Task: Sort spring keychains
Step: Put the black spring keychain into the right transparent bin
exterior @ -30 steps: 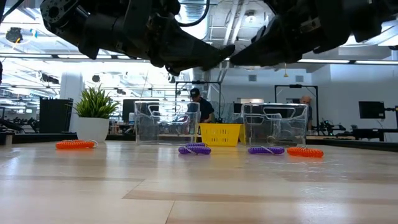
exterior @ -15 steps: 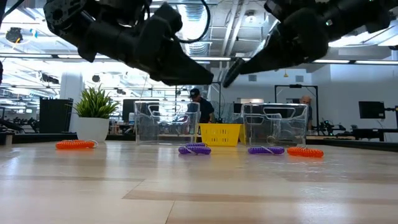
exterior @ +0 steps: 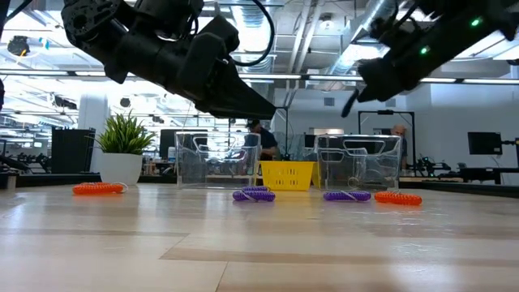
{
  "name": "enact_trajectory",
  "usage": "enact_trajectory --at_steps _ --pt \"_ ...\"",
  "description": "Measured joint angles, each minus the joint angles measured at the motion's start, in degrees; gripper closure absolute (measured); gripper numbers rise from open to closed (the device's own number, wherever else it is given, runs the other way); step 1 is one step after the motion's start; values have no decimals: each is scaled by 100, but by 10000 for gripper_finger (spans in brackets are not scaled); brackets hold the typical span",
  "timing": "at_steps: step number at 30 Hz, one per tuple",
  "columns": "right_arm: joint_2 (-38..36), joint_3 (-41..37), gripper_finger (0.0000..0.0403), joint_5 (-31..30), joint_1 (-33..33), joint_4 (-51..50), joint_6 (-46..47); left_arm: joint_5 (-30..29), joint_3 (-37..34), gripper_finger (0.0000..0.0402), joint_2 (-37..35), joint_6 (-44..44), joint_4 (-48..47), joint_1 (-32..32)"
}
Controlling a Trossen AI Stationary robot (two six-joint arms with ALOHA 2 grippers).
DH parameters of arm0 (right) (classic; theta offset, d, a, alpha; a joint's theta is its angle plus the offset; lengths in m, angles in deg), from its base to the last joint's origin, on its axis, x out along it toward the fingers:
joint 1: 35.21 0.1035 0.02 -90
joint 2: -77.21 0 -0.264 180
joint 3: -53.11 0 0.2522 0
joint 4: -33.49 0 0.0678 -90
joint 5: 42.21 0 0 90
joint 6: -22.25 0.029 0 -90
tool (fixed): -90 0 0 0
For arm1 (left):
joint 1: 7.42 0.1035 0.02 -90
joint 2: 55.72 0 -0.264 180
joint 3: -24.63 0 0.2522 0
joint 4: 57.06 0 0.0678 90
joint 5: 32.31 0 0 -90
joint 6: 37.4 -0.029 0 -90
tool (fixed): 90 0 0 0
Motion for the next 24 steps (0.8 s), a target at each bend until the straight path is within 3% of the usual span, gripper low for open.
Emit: enact_trajectory --at_steps 4,10,13,18,24 --pt "-116 0 403 273 -743 -146 -137 1 0 231 0 18 0 0" --pt "-96 0 403 1691 -2130 -84 -543 2 0 231 0 18 2 0" --pt "-75 0 401 2077 -2648 -84 -549 2 0 231 0 20 2 0" --pt "-76 2 376 2193 -2998 -35 -642 3 0 230 0 20 2 0" --pt "-76 2 314 2598 -2943 67 -673 12 0 231 0 49 2 0"
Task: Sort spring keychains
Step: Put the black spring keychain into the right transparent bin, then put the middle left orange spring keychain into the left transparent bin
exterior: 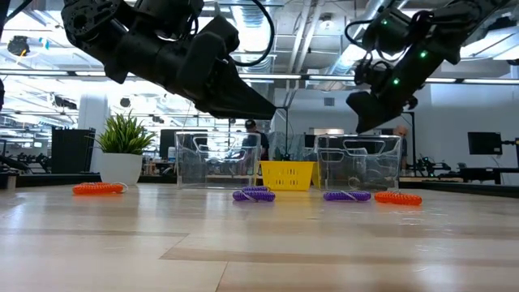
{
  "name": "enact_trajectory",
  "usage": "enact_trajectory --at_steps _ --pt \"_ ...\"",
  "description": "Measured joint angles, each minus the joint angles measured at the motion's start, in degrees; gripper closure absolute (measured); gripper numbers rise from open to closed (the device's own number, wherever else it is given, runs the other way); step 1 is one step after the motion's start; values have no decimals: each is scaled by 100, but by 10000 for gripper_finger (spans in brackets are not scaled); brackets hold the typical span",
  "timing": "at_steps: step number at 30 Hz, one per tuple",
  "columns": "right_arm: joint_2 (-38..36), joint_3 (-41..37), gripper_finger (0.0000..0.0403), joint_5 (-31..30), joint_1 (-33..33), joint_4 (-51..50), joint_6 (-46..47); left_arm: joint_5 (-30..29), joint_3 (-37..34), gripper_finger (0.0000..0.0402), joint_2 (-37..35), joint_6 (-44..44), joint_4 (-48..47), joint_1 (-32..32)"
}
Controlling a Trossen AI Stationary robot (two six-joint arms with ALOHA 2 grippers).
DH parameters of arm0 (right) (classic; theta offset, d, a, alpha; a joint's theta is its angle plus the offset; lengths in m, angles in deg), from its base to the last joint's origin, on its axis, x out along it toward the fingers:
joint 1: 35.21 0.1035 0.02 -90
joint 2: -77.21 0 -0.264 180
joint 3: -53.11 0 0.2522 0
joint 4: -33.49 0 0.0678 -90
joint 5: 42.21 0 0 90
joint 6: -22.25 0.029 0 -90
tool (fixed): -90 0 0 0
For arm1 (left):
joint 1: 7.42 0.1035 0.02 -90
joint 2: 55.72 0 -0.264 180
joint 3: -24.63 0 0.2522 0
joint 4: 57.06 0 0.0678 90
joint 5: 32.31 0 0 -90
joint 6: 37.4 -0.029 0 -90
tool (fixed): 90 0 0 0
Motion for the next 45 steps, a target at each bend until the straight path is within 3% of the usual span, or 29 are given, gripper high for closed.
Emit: enact_trajectory --at_steps 6,11,18,28,32,37,41,45 --pt "0 -1 251 -13 272 52 -168 151 0 234 0 78 -2 -2" --pt "-61 0 231 67 908 615 -394 151 0 234 -2 78 -255 0" --pt "-298 0 242 101 2127 939 -548 149 -2 234 -2 80 -707 -2" --pt "-143 0 279 -69 3962 625 355 -375 -7 234 -83 763 -2241 296" --pt "-48 1 288 -155 4561 721 625 -316 -7 234 -585 1112 -2789 320" --pt "19 4 291 -844 5146 764 788 -261 -7 234 -1620 1575 -3832 60" --pt "63 4 291 -1119 5359 708 978 -869 -107 234 -2276 2404 -4867 -342" --pt "253 3 291 -1106 5370 733 1034 -1392 -812 234 -2695 3321 -5233 -846"
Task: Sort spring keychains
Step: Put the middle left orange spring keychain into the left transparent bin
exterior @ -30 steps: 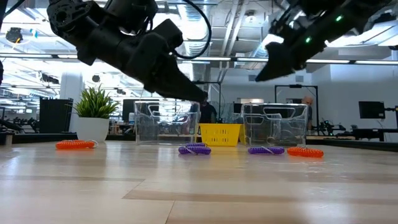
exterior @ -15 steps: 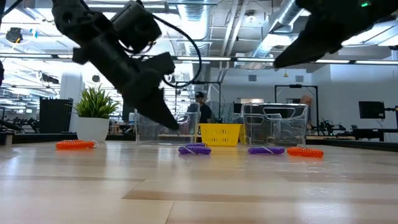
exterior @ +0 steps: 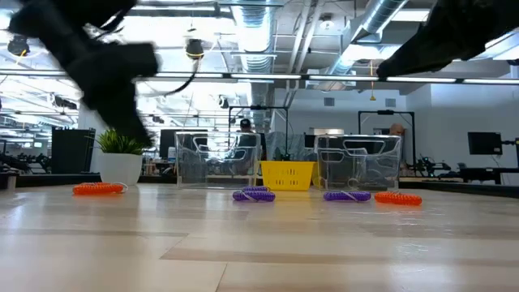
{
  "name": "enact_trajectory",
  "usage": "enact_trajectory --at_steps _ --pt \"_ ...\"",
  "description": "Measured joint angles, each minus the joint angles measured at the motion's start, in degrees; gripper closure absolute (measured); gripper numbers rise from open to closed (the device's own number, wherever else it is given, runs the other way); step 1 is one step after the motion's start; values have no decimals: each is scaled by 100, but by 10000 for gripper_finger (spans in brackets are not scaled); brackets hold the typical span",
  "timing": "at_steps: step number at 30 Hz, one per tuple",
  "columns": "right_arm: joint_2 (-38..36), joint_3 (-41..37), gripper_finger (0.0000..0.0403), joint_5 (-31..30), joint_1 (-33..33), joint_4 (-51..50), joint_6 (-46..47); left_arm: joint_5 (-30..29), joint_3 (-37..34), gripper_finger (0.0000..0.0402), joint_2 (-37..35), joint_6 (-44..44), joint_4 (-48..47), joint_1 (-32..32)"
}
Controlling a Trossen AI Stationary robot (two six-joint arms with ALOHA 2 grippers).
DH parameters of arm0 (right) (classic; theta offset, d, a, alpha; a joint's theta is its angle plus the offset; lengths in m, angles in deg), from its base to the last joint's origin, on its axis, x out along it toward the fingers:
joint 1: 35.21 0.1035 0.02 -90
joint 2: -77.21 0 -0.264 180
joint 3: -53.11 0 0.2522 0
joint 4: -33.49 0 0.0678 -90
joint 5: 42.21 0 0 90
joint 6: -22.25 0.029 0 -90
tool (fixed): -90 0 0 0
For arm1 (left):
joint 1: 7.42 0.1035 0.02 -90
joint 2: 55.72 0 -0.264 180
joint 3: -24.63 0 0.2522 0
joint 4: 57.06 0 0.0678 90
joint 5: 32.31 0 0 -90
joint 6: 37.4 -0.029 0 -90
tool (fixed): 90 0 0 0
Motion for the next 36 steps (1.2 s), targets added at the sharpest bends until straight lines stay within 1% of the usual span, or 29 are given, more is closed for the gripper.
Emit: enact_trajectory --at_steps 4,6,8,13,16,20,30,33,36 --pt "337 4 291 5 -61 46 2 -4 -685 234 -334 564 -42 -159" --pt "518 1 290 25 -123 49 0 6 -900 234 -477 798 -54 -98" --pt "666 0 290 28 -192 120 -2 5 -1021 234 -634 846 -80 40" --pt "879 -3 289 184 -360 191 -1 42 -1108 234 -794 851 -55 329" --pt "883 -3 289 379 -421 215 -3 339 -1174 234 -756 919 -55 394" --pt "857 -3 289 416 -425 265 -9 637 -1257 234 -577 1129 -123 394" --pt "864 -3 289 435 -417 304 -77 591 -1223 235 -200 1111 -95 390" --pt "864 -3 289 435 -417 315 -110 590 -1225 244 -199 1083 -99 392" --pt "864 -3 289 435 -417 317 -110 584 -1231 272 -203 1079 -125 395"
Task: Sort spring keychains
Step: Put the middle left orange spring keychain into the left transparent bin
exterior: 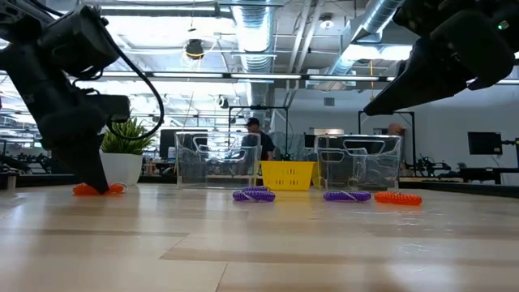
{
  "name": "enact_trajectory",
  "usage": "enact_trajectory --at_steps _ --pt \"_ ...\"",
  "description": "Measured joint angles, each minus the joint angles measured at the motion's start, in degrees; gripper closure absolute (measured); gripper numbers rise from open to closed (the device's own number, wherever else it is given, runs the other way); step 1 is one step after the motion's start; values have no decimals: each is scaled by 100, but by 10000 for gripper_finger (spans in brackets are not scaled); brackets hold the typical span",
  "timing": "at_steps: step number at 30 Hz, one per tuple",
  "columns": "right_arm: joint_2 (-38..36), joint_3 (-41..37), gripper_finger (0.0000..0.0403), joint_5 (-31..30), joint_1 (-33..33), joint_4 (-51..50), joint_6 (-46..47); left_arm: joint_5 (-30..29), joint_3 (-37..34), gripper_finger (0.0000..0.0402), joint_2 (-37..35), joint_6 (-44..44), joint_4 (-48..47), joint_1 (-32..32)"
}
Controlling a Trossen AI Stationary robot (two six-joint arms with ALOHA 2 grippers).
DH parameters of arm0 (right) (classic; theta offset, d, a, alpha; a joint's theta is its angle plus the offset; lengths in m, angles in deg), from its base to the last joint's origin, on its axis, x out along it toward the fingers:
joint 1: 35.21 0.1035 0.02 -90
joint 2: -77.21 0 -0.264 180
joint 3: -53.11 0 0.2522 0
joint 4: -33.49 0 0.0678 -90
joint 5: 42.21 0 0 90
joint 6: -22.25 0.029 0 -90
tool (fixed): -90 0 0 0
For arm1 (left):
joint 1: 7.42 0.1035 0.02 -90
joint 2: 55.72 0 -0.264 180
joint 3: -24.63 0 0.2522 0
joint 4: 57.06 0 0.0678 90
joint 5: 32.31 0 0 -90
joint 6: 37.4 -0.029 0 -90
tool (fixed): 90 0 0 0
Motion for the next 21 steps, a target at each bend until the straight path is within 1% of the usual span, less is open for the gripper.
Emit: enact_trajectory --at_steps 7,10,12,17,21 --pt "0 0 289 0 0 0 0 76 90 355 17 -171 -26 9" --pt "0 0 289 8 0 -1 0 294 204 376 33 -358 5 4" --pt "0 0 289 25 0 -2 0 356 262 379 31 -458 75 -10" --pt "0 0 289 28 0 -2 -2 296 275 364 27 -577 202 -54" --pt "0 0 289 35 0 -2 -2 234 277 363 25 -577 230 -45"
